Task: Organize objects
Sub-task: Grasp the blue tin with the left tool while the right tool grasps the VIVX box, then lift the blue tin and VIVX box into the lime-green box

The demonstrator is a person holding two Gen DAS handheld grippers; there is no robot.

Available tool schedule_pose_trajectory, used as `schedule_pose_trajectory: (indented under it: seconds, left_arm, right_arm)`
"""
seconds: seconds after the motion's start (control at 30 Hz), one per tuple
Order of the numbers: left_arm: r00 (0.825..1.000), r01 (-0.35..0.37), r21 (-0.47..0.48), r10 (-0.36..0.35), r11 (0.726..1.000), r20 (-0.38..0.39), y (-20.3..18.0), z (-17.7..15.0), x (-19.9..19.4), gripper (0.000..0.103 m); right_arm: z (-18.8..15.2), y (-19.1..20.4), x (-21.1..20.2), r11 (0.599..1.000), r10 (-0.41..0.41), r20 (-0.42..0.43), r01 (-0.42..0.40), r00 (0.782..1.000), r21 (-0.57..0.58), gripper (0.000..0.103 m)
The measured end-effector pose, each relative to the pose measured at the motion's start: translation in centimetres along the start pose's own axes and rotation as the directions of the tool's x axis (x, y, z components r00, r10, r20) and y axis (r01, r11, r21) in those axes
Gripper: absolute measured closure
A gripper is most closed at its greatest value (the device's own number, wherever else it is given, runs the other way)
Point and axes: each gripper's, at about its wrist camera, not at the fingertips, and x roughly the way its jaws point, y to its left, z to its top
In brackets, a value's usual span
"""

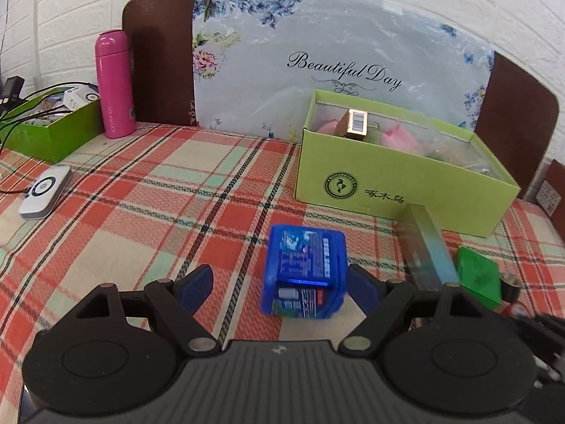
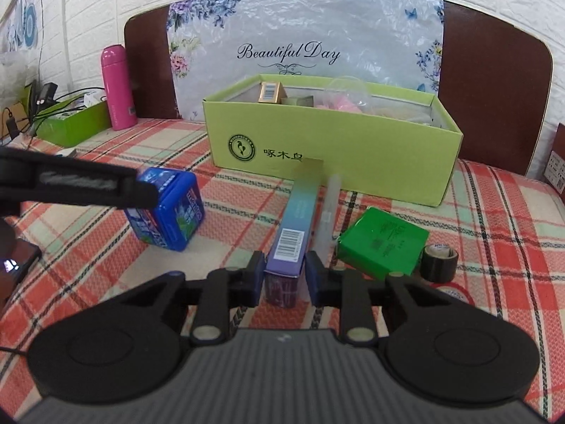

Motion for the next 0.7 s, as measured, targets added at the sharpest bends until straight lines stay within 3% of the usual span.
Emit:
schedule_pose_trajectory:
  seconds: [0.1, 0.2, 0.33, 0.47, 0.57, 0.7]
  left_arm:
    - [1.0, 0.03, -0.015, -0.03, 0.999, -0.001, 0.1, 0.5, 1.2, 0.019]
    - [0.996, 0.088, -0.014, -0.088, 0.996, -0.032, 0.0, 0.7, 1.9, 0.043]
    - [0.99, 0.133, 0.029, -0.131, 0.991, -0.054, -0.6, -0.2, 0.8, 0.044]
    - [0.958, 0.267, 0.047, -0.26, 0.963, -0.118, -1.5, -2.1, -1.7, 0.044]
    - [0.947, 0.307, 0.079, -0.296, 0.948, -0.128, -2.4, -3.9, -3.5, 0.043]
    - [0.963, 0.254, 0.064, -0.246, 0.965, -0.113, -2.6, -4.7, -4.4, 0.036]
  right_arm:
    - [-0.6, -0.9, -0.7, 1.0, 0.006, -0.008, -0.006, 1.0, 0.012, 0.081]
    - [-1.6, -2.4, -1.8, 0.997, 0.047, -0.024, -0.045, 0.999, 0.068, 0.081]
    - [-3.1, -5.0, -3.9, 0.973, 0.124, -0.036, -0.115, 0.992, 0.202, 0.081]
    - [-4.7, -7.0, -5.4, 0.96, 0.139, -0.041, -0.124, 0.989, 0.252, 0.081]
    - [-5.7, -8.5, -6.3, 0.957, 0.086, -0.043, -0.071, 0.995, 0.281, 0.077]
    - [-5.5, -8.5, -6.8, 0.973, -0.059, -0.046, 0.067, 0.997, 0.219, 0.075]
